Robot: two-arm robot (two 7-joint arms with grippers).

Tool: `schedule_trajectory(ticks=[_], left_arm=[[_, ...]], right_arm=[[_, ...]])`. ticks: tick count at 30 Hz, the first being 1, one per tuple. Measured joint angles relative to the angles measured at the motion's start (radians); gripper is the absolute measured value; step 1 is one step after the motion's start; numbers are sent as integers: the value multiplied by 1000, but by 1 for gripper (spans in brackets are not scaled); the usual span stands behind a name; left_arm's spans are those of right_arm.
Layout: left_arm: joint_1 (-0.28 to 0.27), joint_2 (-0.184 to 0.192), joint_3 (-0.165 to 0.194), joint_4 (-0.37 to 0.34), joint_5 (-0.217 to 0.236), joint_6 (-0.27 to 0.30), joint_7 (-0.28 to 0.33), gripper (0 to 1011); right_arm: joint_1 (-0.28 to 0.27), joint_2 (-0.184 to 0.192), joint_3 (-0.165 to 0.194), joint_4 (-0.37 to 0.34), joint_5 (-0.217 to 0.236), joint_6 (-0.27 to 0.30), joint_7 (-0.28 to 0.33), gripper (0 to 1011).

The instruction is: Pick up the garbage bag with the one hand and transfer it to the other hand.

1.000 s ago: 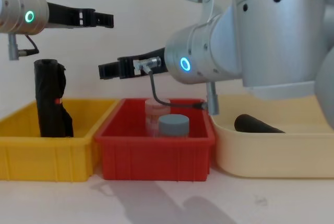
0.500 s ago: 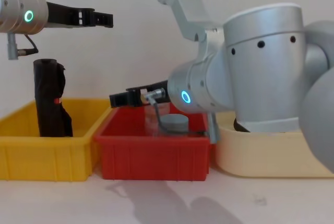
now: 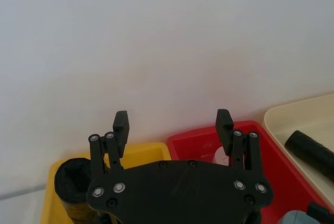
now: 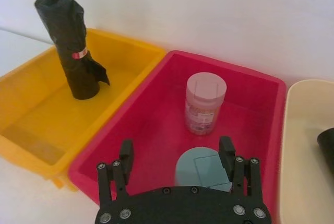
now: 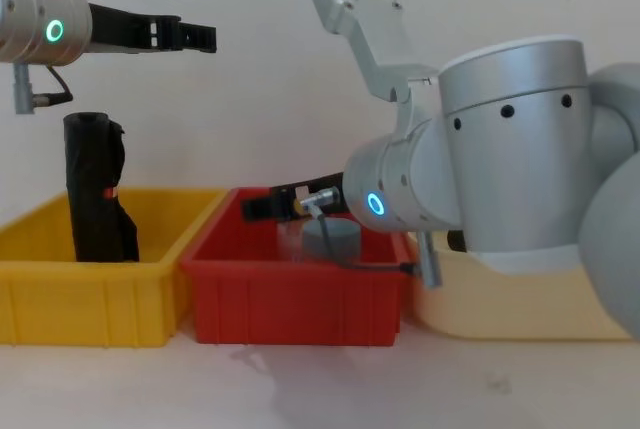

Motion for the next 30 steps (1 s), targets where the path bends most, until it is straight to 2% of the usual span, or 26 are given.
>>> schedule_trajectory(ticks=[21, 30], left_arm=[[0, 0, 0, 0, 0, 0, 0, 1001], [0, 0, 0, 0, 0, 0, 0, 1001]], right_arm=[[34, -11, 17, 65, -50, 9, 3, 1001], [35, 4, 24, 76, -63, 28, 13, 1001]])
